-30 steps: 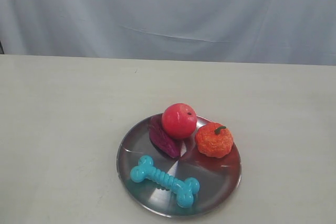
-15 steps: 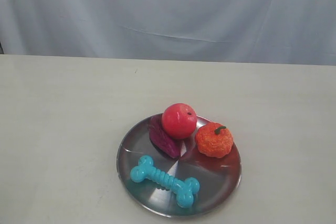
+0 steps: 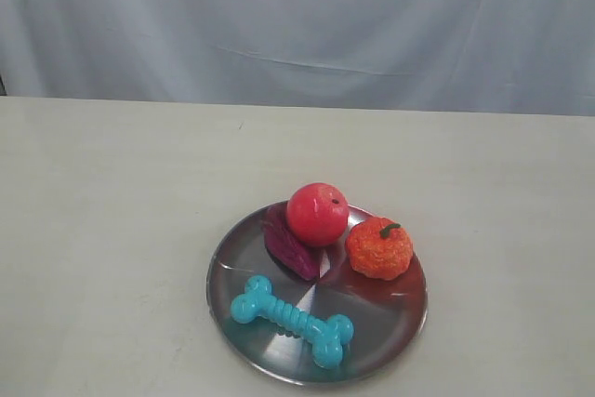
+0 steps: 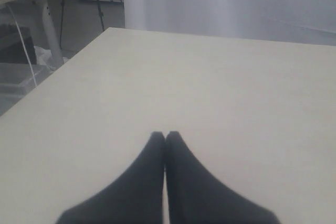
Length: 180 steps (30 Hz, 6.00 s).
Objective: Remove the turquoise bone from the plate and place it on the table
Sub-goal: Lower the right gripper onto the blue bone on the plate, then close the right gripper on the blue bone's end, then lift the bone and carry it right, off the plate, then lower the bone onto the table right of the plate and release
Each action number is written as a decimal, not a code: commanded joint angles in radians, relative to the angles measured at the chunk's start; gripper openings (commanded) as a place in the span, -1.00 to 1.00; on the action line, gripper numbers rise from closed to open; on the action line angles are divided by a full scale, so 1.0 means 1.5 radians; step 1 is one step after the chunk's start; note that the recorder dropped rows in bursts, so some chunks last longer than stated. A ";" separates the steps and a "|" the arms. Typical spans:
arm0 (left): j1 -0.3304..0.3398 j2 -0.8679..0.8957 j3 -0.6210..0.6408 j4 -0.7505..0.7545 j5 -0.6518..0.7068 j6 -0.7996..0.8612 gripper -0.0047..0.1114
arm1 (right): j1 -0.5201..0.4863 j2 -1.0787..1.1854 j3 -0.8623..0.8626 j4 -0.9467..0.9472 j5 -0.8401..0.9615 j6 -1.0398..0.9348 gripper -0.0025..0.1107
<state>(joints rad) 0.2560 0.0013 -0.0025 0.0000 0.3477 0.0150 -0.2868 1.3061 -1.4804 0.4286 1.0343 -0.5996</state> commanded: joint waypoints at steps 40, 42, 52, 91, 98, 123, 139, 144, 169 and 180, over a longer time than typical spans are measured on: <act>0.000 -0.001 0.002 0.000 -0.004 -0.003 -0.92 | 0.386 0.537 -0.013 -0.164 -0.057 0.018 0.08; 0.000 -0.001 0.002 0.000 -0.004 -0.003 -0.92 | 0.386 0.537 -0.013 -0.163 -0.058 0.018 0.08; 0.000 -0.001 0.002 0.000 -0.004 -0.003 -0.92 | 0.386 0.537 -0.013 -0.144 -0.056 0.018 0.08; 0.000 -0.001 0.002 0.000 -0.004 -0.003 -0.92 | 0.386 0.582 -0.013 -0.147 -0.045 0.018 -0.16; 0.000 -0.001 0.002 0.000 -0.004 -0.003 -0.92 | 0.386 0.582 -0.013 -0.149 -0.045 0.006 -0.46; 0.000 -0.001 0.002 0.000 -0.004 -0.003 -0.92 | 0.386 0.355 -0.013 -0.188 -0.016 0.088 -0.95; 0.000 -0.001 0.002 0.000 -0.004 -0.003 -0.92 | 0.353 0.200 -0.176 -0.321 0.124 0.328 -0.95; 0.000 -0.001 0.002 0.000 -0.004 -0.003 -0.92 | 0.222 0.156 -0.197 -0.319 0.124 0.355 -0.95; 0.000 -0.001 0.002 0.000 -0.004 -0.003 -0.92 | 0.023 0.223 0.109 -0.269 0.032 0.378 -0.95; 0.000 -0.001 0.002 0.000 -0.004 -0.003 -0.92 | 0.023 0.329 0.185 -0.246 -0.074 0.386 -0.95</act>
<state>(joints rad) 0.2560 0.0013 -0.0025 0.0000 0.3477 0.0150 -0.2467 1.7688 -1.2107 0.0461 0.9635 -0.0233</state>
